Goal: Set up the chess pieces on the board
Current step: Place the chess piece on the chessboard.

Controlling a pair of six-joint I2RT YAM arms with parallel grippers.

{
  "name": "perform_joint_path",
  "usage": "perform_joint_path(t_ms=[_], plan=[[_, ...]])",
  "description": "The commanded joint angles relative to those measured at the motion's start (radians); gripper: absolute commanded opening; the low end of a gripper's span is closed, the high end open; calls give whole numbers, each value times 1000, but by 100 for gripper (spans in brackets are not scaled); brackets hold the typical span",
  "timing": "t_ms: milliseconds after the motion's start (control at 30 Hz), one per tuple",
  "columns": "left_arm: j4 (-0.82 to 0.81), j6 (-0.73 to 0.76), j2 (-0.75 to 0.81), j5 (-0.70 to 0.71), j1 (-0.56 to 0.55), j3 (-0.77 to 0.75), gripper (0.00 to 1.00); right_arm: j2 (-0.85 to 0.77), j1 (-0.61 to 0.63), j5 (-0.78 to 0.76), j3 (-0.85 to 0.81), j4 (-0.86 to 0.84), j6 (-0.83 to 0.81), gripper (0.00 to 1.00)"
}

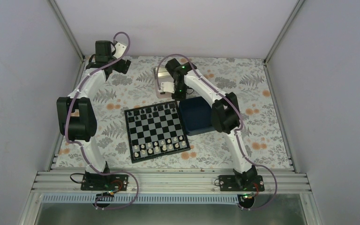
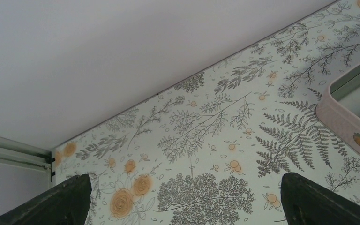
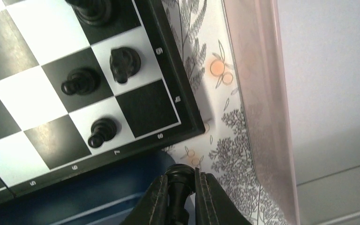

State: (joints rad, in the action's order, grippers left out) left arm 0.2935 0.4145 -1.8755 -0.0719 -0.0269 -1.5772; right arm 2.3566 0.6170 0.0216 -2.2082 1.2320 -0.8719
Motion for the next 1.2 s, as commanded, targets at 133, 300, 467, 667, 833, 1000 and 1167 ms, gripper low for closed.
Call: perform_joint_path(t_ms=[133,300,467,667,833,1000,1167], plan=[[-59,-4,52,-10,9,35,100,59,34,55,-70,-16,-28,9],[-70,-7,65,-18,12,65,100,93,48,74,-73,-15,-24,9],[-79,-5,75,-19,18,84,100,102,56,82,-74,-23,-29,9],[-81,-10,71,-27,22,88,100,118,58,76,-73,-18,-29,9],[-83,-10,71,-29,23,91,100,117,57,63,-60,-25,-24,8],[-82,-12,72,-29,26,92,100,109,50,51,-44,-37,-24,8],[-76,-14,69,-32,27,86,100,109,46,51,-38,-34,-23,8]])
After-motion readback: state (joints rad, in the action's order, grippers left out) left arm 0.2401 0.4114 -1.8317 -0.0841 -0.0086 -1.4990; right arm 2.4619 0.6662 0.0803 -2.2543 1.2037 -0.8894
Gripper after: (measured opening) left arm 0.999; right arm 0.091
